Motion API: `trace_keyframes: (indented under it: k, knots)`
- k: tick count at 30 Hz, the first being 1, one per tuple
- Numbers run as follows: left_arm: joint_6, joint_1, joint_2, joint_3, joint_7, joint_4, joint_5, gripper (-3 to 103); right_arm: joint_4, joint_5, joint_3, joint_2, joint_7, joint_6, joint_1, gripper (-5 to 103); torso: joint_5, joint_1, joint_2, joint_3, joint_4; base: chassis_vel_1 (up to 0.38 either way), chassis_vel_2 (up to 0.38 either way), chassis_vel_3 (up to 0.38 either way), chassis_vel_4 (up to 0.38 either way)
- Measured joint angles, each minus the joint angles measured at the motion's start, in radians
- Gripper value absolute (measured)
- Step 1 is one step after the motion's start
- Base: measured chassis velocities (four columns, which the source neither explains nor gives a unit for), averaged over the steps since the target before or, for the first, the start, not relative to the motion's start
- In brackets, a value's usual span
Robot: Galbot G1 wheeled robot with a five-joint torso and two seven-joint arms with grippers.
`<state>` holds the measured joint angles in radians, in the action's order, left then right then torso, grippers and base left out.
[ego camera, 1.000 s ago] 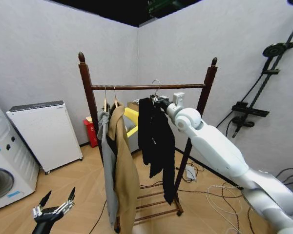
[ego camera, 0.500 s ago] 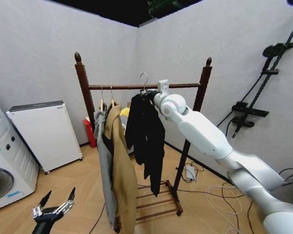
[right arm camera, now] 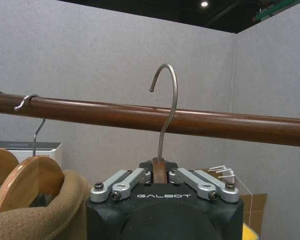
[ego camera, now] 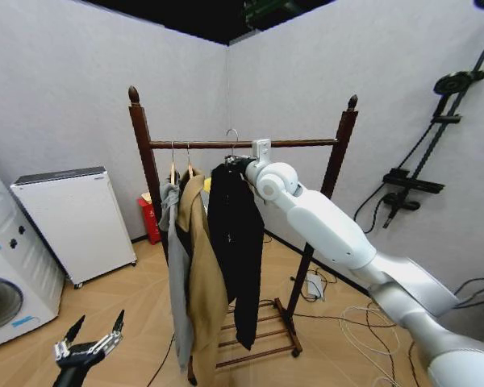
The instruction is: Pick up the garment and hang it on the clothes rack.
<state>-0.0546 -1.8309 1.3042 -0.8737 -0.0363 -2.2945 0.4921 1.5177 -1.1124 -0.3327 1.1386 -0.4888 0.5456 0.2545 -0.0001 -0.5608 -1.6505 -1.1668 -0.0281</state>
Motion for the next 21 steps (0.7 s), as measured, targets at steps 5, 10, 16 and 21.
trace_keyframes:
  k: [5, 10, 16, 21]
  knots:
    - [0.000, 0.000, 0.000, 0.000, 0.000, 0.000, 0.000, 100, -0.059, 0.032, -0.009, 0.042, 0.017, -0.009, 0.006, 10, 0.0000, 0.000, 0.000, 0.000, 0.0001, 0.000, 0.000, 0.000, 0.000]
    - [0.000, 0.000, 0.000, 0.000, 0.000, 0.000, 0.000, 100, -0.074, 0.037, -0.017, 0.051, 0.021, -0.009, 0.010, 10, 0.0000, 0.000, 0.000, 0.000, -0.0001, 0.000, 0.000, 0.000, 0.000]
    - [0.000, 0.000, 0.000, 0.000, 0.000, 0.000, 0.000, 100, -0.089, 0.046, -0.022, 0.058, 0.024, -0.011, 0.010, 10, 0.0001, 0.000, 0.000, 0.000, -0.0001, 0.000, 0.000, 0.000, 0.000]
    - [0.000, 0.000, 0.000, 0.000, 0.000, 0.000, 0.000, 100, -0.102, 0.060, -0.025, 0.057, 0.038, -0.012, 0.005, 13, 0.0002, 0.000, 0.000, 0.000, -0.0001, 0.000, 0.000, 0.000, 0.000]
